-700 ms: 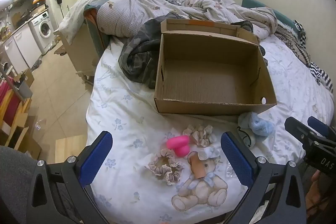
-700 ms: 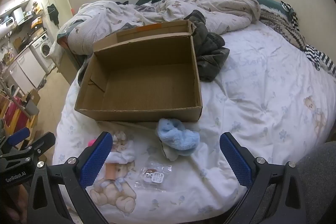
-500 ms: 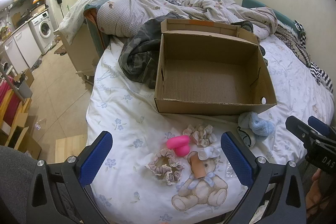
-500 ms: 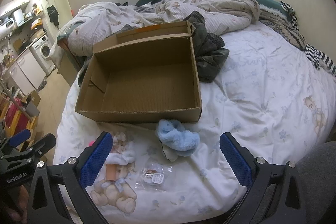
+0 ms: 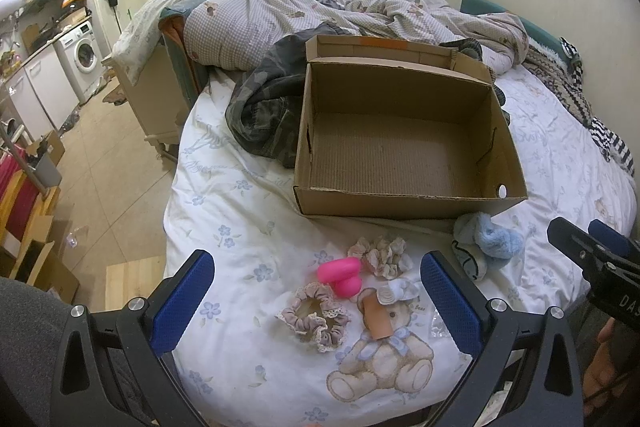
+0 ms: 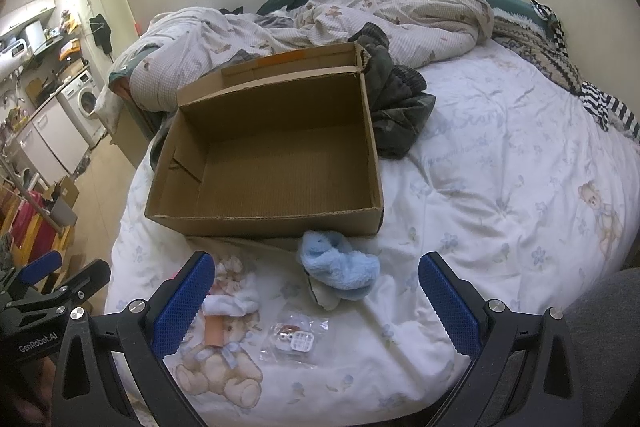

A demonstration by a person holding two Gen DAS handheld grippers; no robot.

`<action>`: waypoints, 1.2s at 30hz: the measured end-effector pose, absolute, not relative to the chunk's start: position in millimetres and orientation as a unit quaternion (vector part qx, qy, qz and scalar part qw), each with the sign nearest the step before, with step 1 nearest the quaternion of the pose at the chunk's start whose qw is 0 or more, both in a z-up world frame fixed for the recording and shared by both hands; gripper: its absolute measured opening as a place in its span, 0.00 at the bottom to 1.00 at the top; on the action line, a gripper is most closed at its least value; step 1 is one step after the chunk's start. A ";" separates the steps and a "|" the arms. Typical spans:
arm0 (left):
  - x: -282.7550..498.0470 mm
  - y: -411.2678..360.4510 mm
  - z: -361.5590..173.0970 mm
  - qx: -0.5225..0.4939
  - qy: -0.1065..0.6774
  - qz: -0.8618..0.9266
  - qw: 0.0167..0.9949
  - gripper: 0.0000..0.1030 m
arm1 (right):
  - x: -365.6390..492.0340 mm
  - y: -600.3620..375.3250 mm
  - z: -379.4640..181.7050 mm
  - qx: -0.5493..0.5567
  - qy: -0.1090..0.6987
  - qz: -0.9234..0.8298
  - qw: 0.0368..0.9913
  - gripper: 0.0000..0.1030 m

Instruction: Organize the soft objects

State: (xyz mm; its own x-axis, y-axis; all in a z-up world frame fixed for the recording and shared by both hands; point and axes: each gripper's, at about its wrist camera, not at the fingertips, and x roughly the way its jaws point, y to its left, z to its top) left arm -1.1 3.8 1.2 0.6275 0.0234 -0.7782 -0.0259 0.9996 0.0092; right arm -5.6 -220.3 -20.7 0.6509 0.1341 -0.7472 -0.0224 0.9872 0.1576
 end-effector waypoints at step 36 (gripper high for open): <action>73.8 51.7 -33.7 -0.047 0.598 0.046 0.799 0.98 | 64.1 -223.1 -23.7 0.119 0.520 0.114 0.838 1.00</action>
